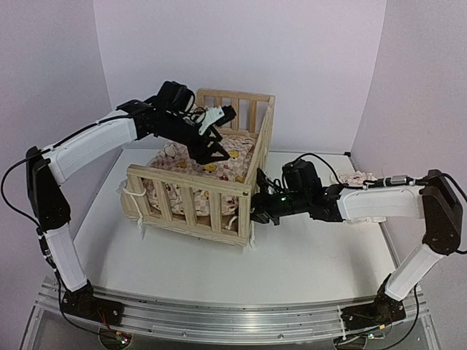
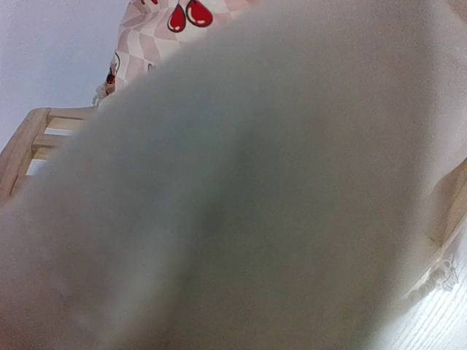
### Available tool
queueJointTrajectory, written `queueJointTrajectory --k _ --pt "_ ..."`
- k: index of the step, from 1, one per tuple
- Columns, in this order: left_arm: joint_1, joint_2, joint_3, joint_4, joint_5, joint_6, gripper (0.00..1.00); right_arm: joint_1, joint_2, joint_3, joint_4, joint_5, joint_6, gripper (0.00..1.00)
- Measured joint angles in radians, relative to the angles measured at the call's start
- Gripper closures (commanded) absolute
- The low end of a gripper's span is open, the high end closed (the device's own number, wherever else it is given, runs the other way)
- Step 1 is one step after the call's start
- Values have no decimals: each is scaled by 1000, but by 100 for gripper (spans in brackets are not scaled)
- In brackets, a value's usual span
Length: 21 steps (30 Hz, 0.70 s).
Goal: Set up the pet bed
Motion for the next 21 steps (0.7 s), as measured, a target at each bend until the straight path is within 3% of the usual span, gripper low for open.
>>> queueJointTrajectory --k 10,16,21 --pt "1 -525 -432 266 44 28 44 -2 37 33 -11 -105 2 100" --pt "-195 -900 -863 395 46 71 55 -2 55 59 -31 -155 2 100" --pt "-404 -903 -1116 577 -115 91 60 0 84 85 -43 -157 26 100"
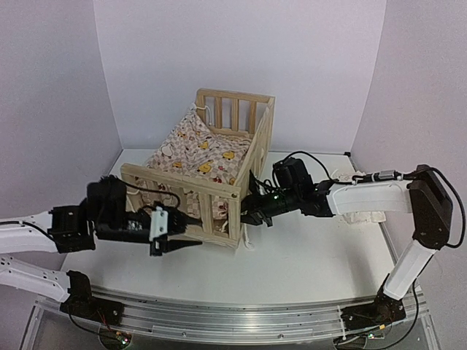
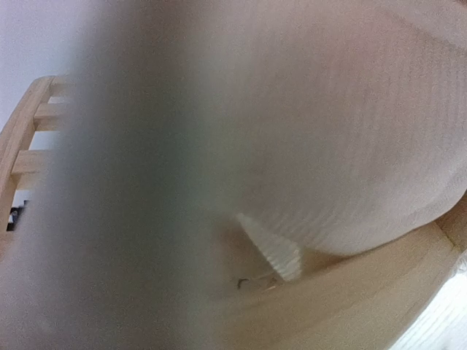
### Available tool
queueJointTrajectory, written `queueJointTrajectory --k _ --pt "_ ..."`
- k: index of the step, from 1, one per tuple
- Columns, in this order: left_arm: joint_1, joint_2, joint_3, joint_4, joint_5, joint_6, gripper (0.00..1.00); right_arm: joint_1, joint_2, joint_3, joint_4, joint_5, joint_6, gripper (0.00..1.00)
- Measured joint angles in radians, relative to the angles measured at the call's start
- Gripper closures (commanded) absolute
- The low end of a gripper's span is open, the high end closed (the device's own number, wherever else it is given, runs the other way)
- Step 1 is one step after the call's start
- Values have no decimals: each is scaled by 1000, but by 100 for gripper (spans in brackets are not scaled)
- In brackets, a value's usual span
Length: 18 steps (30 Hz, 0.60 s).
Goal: Set up the pet bed
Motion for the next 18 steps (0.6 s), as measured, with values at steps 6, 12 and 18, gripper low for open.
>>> queueJointTrajectory --k 6,12,18 --pt "-60 106 -214 244 -178 -11 59 24 48 45 -1 14 46 100" --pt "-60 185 -306 498 -339 -61 61 55 91 91 1 -4 72 100" --pt "-59 249 -307 603 -433 -137 67 61 94 96 1 -10 103 100"
